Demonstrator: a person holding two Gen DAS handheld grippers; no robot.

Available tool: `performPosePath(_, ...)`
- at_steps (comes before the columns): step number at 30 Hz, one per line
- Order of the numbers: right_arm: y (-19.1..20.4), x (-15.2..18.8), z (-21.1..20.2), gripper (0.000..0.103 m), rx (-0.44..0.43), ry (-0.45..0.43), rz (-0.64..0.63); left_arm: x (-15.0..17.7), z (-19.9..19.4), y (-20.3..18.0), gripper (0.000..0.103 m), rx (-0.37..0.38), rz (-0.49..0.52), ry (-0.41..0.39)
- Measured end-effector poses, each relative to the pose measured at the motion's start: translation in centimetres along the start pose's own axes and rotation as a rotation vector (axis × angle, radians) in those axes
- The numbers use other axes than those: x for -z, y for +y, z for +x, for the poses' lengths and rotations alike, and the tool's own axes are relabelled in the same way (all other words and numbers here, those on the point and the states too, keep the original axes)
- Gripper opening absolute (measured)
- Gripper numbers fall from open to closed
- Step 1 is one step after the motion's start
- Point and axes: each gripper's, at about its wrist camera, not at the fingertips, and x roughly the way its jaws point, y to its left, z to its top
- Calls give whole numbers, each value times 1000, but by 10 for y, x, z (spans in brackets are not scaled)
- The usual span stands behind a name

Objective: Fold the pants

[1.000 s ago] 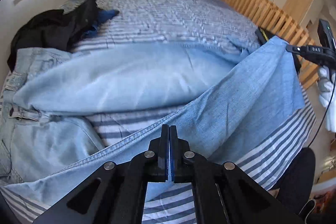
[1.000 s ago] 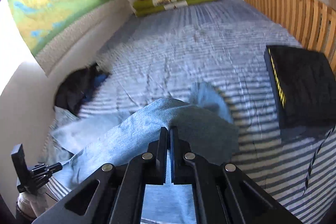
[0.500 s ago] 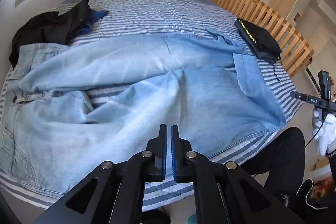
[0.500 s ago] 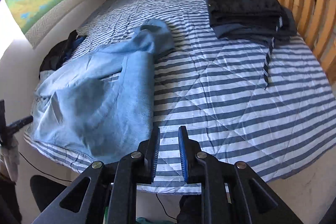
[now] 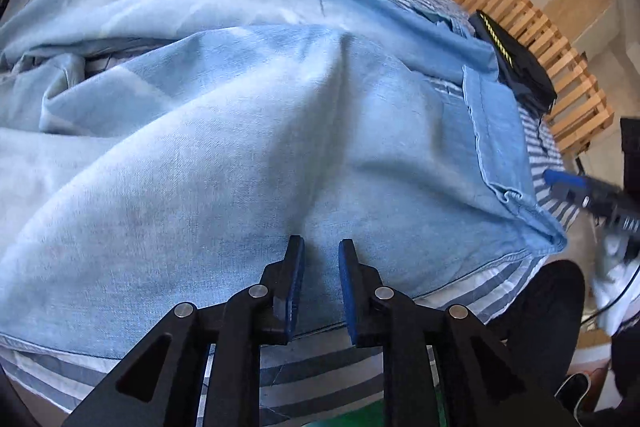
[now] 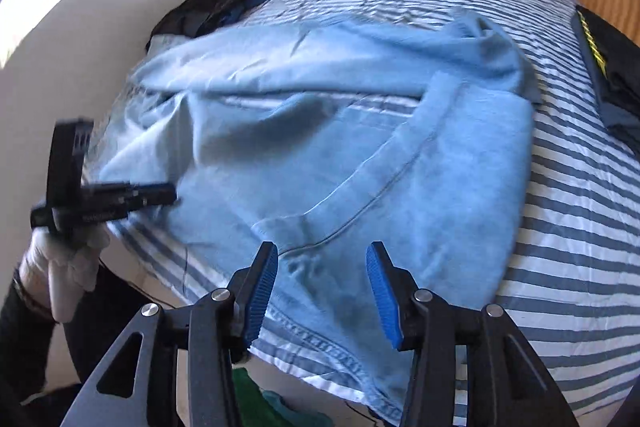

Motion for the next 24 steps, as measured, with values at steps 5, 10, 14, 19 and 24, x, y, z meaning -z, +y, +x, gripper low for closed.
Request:
performPosePath(5,7,13,8,8,166,-1,-56,2,1,6,19,38,-32,7)
performPosePath(10,-90,31,-64,3,141,-158,321,6,1,-3,19,-3,29,19)
performPosePath(14,-165,93,-106,8,228,-157,605,7,-6,-8,20,-22,62,29)
performPosePath(19,-201,129,-111,27,380,-69,673,12,-7,-21,23,-29,112,53)
performPosePath(24,-215,88,-103,48,342,-131,585,16,-12,-33,24,-45,134,57)
